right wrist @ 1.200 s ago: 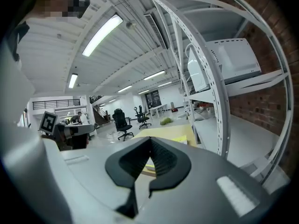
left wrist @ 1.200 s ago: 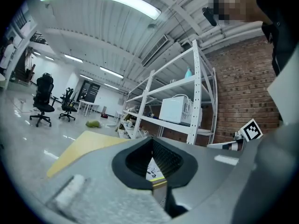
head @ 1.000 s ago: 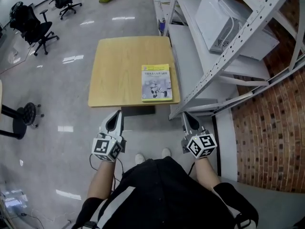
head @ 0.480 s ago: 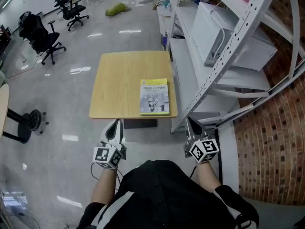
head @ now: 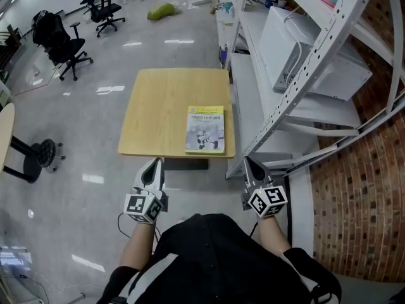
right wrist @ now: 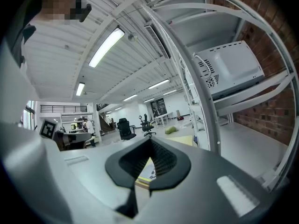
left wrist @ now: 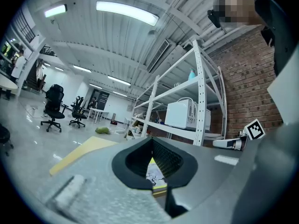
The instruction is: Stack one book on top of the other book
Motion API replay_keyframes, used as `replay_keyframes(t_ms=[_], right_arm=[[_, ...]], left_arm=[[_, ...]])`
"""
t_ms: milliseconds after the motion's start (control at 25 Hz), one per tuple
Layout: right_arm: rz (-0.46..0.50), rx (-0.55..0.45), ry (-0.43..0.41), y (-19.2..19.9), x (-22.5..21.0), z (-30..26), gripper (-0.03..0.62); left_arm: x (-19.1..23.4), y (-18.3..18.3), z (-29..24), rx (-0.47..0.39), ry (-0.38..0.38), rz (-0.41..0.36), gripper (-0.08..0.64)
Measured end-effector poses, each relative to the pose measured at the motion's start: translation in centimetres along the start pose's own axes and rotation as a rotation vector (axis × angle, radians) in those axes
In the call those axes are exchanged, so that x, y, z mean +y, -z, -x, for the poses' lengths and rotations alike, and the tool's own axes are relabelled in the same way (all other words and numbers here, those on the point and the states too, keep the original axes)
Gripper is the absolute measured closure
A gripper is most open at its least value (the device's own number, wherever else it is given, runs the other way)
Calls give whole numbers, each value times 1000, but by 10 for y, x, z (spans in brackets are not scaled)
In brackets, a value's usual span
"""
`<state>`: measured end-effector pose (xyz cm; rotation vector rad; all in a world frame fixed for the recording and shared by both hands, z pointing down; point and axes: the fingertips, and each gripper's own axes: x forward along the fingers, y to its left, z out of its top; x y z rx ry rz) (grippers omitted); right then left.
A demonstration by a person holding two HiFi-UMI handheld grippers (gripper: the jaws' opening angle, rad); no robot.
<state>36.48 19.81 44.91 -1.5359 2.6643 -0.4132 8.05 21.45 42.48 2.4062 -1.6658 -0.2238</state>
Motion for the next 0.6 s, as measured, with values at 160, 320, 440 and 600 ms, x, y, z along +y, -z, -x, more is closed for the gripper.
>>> replay_keyframes(t_ms=[160,320,440,600], right_arm=[[-8,26,-9,8,1,2,588],[-33,33,6,7,-2,7,588],[-27,29,38,8,-7,11,588],[-16,24,56,8,-8,16,588]], left_arm=[[4,7,0,17,-20,-7,557],[7,21,2,39,-24,-12,555],[4,22,0,51,-27,9,555],[0,22,-2,60,-27,44,556]])
